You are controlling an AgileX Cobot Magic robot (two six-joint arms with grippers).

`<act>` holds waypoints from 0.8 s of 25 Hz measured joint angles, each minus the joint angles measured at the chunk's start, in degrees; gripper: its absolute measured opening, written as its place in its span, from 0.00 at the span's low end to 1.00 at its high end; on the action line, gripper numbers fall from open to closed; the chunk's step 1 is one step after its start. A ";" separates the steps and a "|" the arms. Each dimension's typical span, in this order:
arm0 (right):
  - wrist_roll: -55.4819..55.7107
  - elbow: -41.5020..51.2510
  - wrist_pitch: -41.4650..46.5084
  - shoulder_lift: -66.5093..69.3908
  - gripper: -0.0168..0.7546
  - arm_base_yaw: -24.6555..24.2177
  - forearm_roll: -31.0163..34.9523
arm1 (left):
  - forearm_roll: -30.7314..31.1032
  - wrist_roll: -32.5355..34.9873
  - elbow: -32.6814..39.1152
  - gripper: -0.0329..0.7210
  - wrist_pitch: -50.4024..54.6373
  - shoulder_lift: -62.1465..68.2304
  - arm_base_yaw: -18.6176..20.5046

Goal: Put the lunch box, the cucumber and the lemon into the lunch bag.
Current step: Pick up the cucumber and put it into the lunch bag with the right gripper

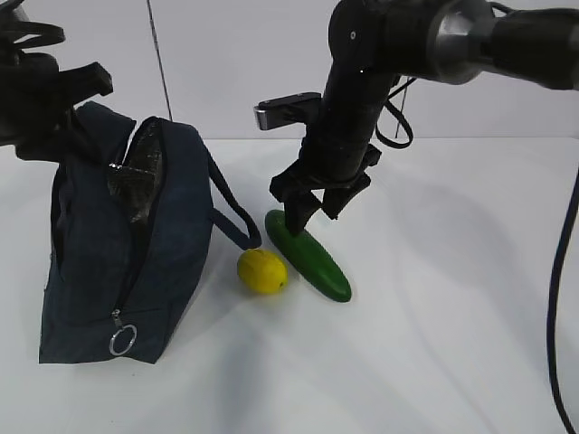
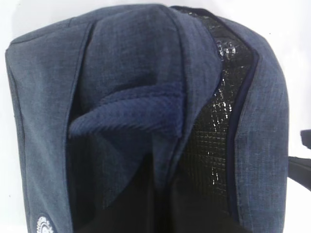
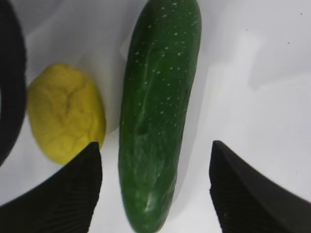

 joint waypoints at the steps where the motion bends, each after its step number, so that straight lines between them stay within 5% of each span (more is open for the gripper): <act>1: -0.49 0.00 -0.57 0.55 0.70 0.00 0.00 | -0.10 0.00 0.00 0.03 0.00 0.00 0.00; 20: -1.62 -0.23 -8.15 8.25 0.68 0.00 -0.32 | -1.01 0.00 0.00 0.03 -0.45 0.00 0.00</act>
